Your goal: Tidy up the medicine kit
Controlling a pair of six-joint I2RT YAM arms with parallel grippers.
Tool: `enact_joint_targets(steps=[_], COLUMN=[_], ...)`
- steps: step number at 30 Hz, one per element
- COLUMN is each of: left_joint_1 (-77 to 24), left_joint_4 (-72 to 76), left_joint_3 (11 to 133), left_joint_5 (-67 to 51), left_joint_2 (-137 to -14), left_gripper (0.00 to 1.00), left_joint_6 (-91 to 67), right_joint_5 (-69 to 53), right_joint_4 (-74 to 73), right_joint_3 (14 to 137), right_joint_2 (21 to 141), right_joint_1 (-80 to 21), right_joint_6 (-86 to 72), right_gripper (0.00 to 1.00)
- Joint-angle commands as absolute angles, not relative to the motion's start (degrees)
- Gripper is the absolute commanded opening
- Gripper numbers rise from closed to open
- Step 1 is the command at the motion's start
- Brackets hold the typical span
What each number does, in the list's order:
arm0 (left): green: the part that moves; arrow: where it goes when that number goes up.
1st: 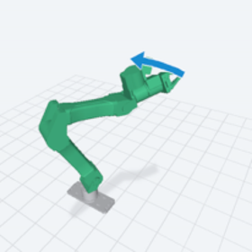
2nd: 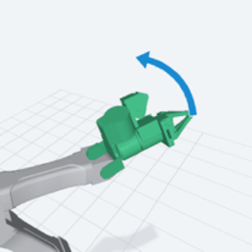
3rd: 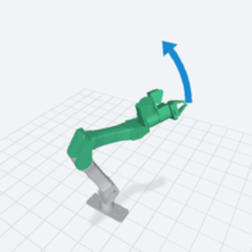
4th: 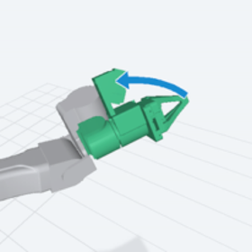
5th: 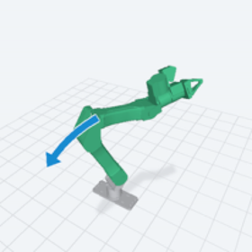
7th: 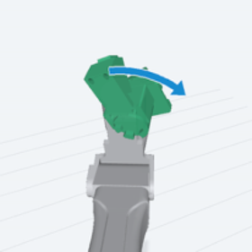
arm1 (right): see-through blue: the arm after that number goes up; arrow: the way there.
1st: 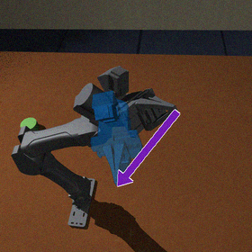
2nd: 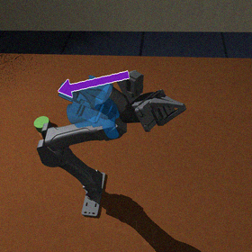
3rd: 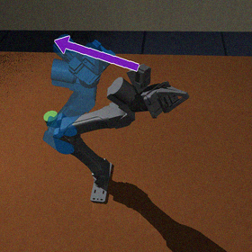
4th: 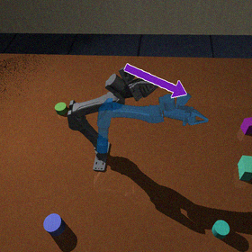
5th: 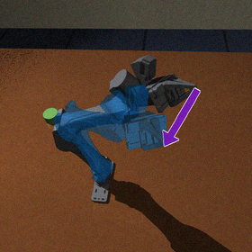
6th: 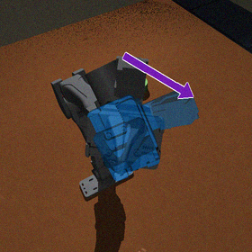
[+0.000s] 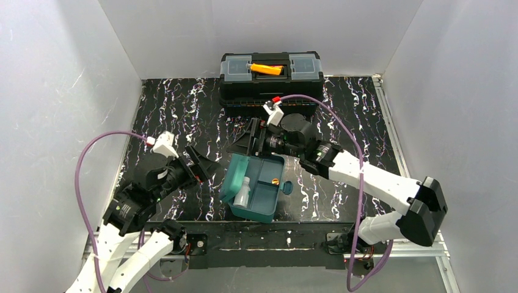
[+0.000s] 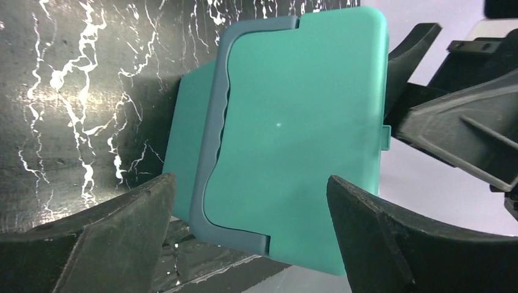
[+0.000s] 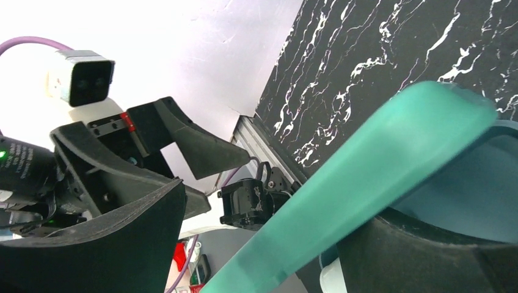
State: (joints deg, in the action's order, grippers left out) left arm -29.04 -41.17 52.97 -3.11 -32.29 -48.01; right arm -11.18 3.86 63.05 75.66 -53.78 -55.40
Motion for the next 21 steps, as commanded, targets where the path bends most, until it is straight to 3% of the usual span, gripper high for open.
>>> enact_joint_targets(steps=[1, 14, 21], left_joint_1=[-28.83, -28.83, -28.83], left_joint_4=[-43.64, -42.04, -41.02], left_joint_3=[52.56, 51.97, 51.56], left_joint_5=[3.19, 3.34, 3.91], left_joint_2=[-30.11, -31.81, -32.52], left_gripper=[0.93, 0.94, 0.94], left_joint_6=[-48.96, -48.76, -47.94], right_joint_5=[-12.81, -13.32, -11.24], right_joint_4=[7.28, -1.68, -2.49], right_joint_3=[67.09, 80.06, 77.86], right_joint_2=[77.61, 83.13, 80.78], right_joint_1=[-54.58, -55.10, -55.11], right_joint_6=[-55.36, -52.07, -50.55], right_gripper=[0.91, 0.93, 0.94])
